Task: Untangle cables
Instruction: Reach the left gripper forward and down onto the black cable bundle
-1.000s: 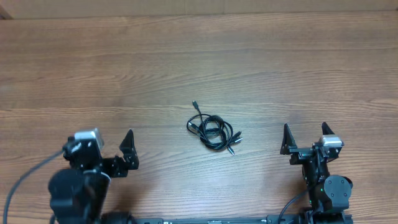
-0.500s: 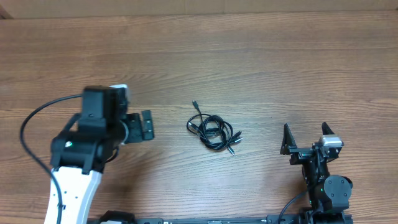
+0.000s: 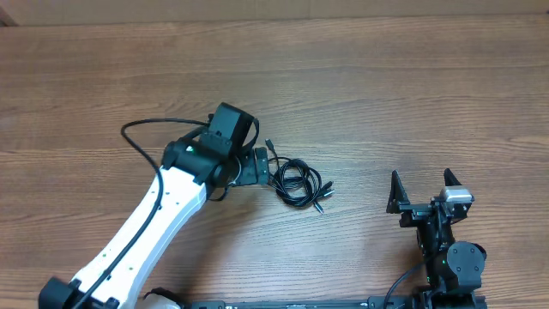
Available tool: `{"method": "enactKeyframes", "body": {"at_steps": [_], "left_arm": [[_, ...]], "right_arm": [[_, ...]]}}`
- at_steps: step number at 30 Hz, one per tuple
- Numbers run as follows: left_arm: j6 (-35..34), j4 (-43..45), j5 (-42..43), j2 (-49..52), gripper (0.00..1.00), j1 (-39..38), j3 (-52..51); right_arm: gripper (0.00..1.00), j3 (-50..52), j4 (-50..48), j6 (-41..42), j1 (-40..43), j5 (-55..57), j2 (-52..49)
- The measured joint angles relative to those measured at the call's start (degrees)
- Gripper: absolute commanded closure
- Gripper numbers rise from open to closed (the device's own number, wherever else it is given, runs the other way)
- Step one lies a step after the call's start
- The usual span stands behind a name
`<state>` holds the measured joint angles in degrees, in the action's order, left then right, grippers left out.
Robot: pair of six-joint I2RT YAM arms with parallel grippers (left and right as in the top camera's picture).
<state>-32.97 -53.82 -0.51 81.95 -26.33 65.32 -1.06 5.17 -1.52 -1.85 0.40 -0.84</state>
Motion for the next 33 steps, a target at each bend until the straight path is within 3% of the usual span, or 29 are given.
{"method": "enactKeyframes", "body": {"at_steps": [7, 11, 16, 19, 25, 27, 29, 33], "left_arm": [[-21.99, 1.42, -1.46, 8.55, 0.0, -8.24, 0.07], [-29.18, 3.48, -2.01, 12.68, 0.0, -13.09, 0.09], [-40.68, 3.5, -2.45, 17.68, 0.0, -13.2, 0.15], [-44.7, 4.28, -0.2, 21.44, 0.0, -13.2, 0.2], [-45.55, 6.38, 5.64, 25.86, 0.0, -13.2, 0.33], [-45.57, 6.91, 6.1, 25.86, 0.17, -13.2, 0.33], [-45.83, 7.87, 6.19, 25.86, 0.5, -13.2, 0.33], [-46.31, 10.8, 6.29, 25.86, 0.94, -13.2, 0.37]], "right_arm": [[0.0, 0.0, 0.0, 0.02, 0.0, 0.02, 0.0], [0.0, 0.0, 0.0, 0.02, 0.0, 0.0, 0.0], [0.0, 0.0, 0.02, 0.02, 0.0, 0.0, 0.0], [0.0, 0.0, -0.02, 0.02, 0.0, 0.04, 0.0], [0.0, 0.0, 0.0, 0.04, 0.0, 0.0, 0.0], [0.0, 0.0, 0.02, 0.02, 0.0, 0.0, 0.0], [0.0, 0.0, 0.02, 0.04, 0.0, 0.0, 0.0], [0.0, 0.0, 0.02, 0.02, 0.0, 0.02, 0.0]]}}
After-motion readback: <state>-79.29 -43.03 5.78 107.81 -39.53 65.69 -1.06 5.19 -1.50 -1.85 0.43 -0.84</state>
